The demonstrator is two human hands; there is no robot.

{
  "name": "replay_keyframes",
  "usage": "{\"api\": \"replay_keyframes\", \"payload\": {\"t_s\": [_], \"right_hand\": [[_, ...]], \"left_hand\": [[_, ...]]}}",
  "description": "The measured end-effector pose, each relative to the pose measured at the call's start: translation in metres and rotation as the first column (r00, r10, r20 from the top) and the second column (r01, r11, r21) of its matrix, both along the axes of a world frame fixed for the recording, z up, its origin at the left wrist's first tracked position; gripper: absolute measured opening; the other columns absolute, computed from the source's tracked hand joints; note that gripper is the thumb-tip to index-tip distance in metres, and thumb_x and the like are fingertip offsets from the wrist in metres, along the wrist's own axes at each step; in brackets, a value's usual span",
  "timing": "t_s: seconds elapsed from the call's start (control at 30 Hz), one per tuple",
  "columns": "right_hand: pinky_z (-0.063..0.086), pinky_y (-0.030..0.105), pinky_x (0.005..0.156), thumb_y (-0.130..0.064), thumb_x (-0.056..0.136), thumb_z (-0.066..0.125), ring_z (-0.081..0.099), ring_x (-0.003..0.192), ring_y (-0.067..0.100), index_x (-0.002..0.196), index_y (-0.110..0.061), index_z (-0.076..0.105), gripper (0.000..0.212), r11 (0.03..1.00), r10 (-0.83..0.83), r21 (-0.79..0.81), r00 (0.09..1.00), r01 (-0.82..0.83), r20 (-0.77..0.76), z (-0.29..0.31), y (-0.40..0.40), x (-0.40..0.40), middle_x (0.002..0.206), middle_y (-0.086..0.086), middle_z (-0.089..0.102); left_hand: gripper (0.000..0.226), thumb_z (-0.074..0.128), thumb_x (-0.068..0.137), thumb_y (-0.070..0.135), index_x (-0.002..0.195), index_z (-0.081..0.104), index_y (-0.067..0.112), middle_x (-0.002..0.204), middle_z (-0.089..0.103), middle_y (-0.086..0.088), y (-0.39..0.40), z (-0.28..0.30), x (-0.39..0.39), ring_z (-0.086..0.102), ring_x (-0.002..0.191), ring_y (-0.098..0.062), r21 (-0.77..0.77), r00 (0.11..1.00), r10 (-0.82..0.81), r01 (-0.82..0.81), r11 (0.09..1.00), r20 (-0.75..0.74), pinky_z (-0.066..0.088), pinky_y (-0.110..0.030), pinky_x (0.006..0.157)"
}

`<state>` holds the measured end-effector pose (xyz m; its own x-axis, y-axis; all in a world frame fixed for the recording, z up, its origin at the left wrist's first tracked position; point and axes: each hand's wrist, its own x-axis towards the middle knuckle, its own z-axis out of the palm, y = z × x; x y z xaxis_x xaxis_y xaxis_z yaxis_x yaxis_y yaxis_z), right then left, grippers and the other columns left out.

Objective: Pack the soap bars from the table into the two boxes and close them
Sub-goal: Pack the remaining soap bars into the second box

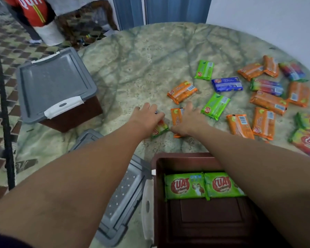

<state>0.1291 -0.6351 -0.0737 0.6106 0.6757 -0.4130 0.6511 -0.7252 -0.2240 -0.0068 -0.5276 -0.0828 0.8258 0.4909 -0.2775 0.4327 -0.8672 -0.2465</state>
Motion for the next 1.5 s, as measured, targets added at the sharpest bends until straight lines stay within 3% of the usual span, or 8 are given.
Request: {"api": "replay_keyframes", "payload": {"t_s": [0.1, 0.2, 0.47, 0.6, 0.9, 1.1, 1.23, 1.5], "right_hand": [[0.046, 0.043, 0.103, -0.050, 0.071, 0.086, 0.043, 0.137, 0.039, 0.153, -0.008, 0.014, 0.117, 1.000, -0.017, -0.025, 1.000, 0.017, 0.005, 0.001, -0.003, 0.001, 0.149, 0.022, 0.034], [0.048, 0.038, 0.094, -0.049, 0.072, 0.086, 0.049, 0.131, 0.038, 0.151, -0.005, 0.023, 0.110, 0.999, -0.051, -0.014, 0.998, 0.051, -0.028, 0.006, -0.008, 0.003, 0.151, 0.025, 0.029], [0.051, 0.046, 0.097, -0.066, 0.068, 0.071, 0.056, 0.121, 0.039, 0.148, -0.003, 0.024, 0.113, 0.963, 0.003, 0.268, 0.994, 0.026, -0.108, 0.043, -0.036, 0.005, 0.137, 0.019, 0.052], [0.052, 0.043, 0.083, -0.055, 0.080, 0.067, 0.061, 0.102, 0.034, 0.132, -0.014, 0.037, 0.074, 0.917, 0.083, 0.394, 0.996, -0.063, -0.034, 0.065, -0.067, 0.003, 0.117, 0.012, 0.061], [0.051, 0.044, 0.081, -0.050, 0.077, 0.072, 0.061, 0.105, 0.034, 0.132, -0.023, 0.041, 0.069, 0.756, 0.214, 0.612, 0.971, -0.231, 0.102, 0.089, -0.186, -0.016, 0.122, 0.002, 0.057], [0.053, 0.042, 0.073, -0.057, 0.074, 0.072, 0.064, 0.094, 0.026, 0.124, -0.028, 0.036, 0.068, 0.838, 0.432, 0.340, 0.900, -0.427, 0.066, 0.054, -0.246, -0.007, 0.107, -0.003, 0.058], [0.054, 0.042, 0.077, -0.045, 0.076, 0.080, 0.060, 0.108, 0.030, 0.136, -0.024, 0.033, 0.079, 0.766, 0.629, 0.021, 0.755, -0.643, 0.184, 0.030, -0.253, -0.005, 0.121, 0.004, 0.054], [0.051, 0.046, 0.087, -0.041, 0.077, 0.082, 0.047, 0.122, 0.033, 0.144, -0.024, 0.036, 0.083, 0.773, 0.632, -0.086, 0.752, -0.628, 0.188, 0.012, -0.247, -0.008, 0.134, 0.010, 0.043]], "left_hand": [[0.057, 0.074, 0.078, 0.036, 0.125, 0.043, 0.025, 0.129, 0.047, -0.006, 0.007, 0.005, -0.001, 0.044, 0.120, -0.028, -0.081, 0.996, 0.011, -0.003, 0.997, 0.092, 0.042, -0.045, 0.099], [0.058, 0.074, 0.072, 0.051, 0.107, 0.033, 0.027, 0.105, 0.053, -0.004, 0.007, 0.010, -0.005, 0.051, 0.091, -0.023, -0.292, 0.961, 0.195, -0.133, 0.947, 0.195, 0.044, -0.038, 0.074], [0.062, 0.072, 0.074, 0.053, 0.116, 0.037, 0.023, 0.091, 0.057, 0.002, -0.026, 0.033, -0.016, 0.058, 0.073, -0.015, -0.401, 0.787, 0.375, -0.179, 0.898, 0.489, 0.053, -0.038, 0.061], [0.060, 0.069, 0.073, 0.049, 0.120, 0.040, 0.027, 0.092, 0.060, 0.001, -0.060, 0.065, -0.025, 0.060, 0.075, -0.019, -0.377, 0.715, 0.423, -0.236, 0.896, 0.557, 0.055, -0.043, 0.064], [0.070, 0.068, 0.066, 0.053, 0.125, 0.041, 0.025, 0.107, 0.056, -0.004, -0.191, 0.107, -0.054, 0.053, 0.097, -0.028, -0.237, 0.681, 0.340, -0.244, 0.940, 0.649, 0.048, -0.043, 0.080], [0.072, 0.066, 0.068, 0.061, 0.129, 0.042, 0.032, 0.111, 0.049, 0.003, -0.247, 0.068, -0.068, 0.047, 0.103, -0.023, -0.223, 0.858, 0.283, -0.203, 0.953, 0.428, 0.042, -0.040, 0.088], [0.075, 0.071, 0.073, 0.054, 0.136, 0.037, 0.033, 0.117, 0.049, 0.004, -0.257, 0.051, -0.070, 0.047, 0.110, -0.023, -0.148, 0.950, 0.133, -0.094, 0.985, 0.283, 0.043, -0.040, 0.094], [0.072, 0.071, 0.077, 0.048, 0.132, 0.032, 0.026, 0.127, 0.046, -0.004, -0.256, 0.031, -0.062, 0.046, 0.118, -0.028, -0.261, 0.977, 0.173, -0.136, 0.956, 0.126, 0.041, -0.044, 0.094]]}}
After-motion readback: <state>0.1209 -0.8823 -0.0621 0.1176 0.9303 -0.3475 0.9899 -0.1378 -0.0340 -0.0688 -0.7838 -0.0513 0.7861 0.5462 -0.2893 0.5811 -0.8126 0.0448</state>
